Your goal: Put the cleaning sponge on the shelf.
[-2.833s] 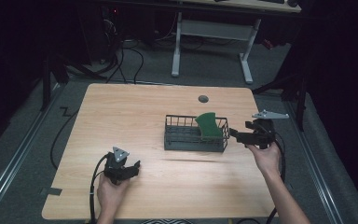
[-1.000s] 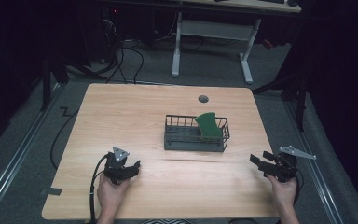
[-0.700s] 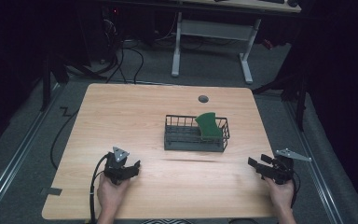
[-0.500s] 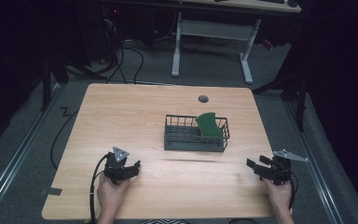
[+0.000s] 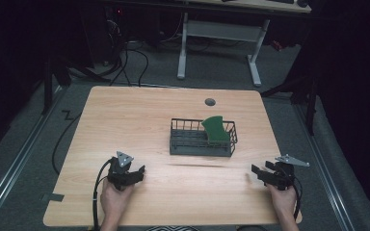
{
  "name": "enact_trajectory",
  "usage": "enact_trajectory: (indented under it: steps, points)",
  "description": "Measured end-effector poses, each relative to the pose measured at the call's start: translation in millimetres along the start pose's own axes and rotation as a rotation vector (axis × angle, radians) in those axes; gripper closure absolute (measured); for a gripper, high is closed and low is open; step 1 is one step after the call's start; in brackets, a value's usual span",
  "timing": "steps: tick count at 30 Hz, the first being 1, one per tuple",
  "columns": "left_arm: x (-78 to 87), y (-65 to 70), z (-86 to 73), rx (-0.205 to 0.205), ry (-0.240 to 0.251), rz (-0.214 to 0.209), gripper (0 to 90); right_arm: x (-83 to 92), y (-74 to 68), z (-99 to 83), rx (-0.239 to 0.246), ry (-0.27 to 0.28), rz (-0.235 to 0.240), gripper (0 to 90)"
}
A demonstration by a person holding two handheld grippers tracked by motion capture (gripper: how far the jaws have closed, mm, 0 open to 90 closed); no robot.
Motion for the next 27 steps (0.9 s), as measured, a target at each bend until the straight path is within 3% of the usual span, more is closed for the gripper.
enact_trajectory:
  steps: [13,27]
  points:
    - [0.0,0.0,0.0,0.0,0.0,0.0,29.1,-7.1,3.0,-3.5,0.019,-0.016,-0.046,29.0]
    - [0.1,0.0,-0.1,0.0,0.0,0.0,29.0,-11.1,-3.1,-5.2,0.121,-0.054,-0.131,28.7]
Point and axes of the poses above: each handheld gripper's, and its own axes: x roughly backward along the jaws, z roughly out of its top, y roughly to its right, the point moved 7 cm from there along -x, roughly forward along the jaws
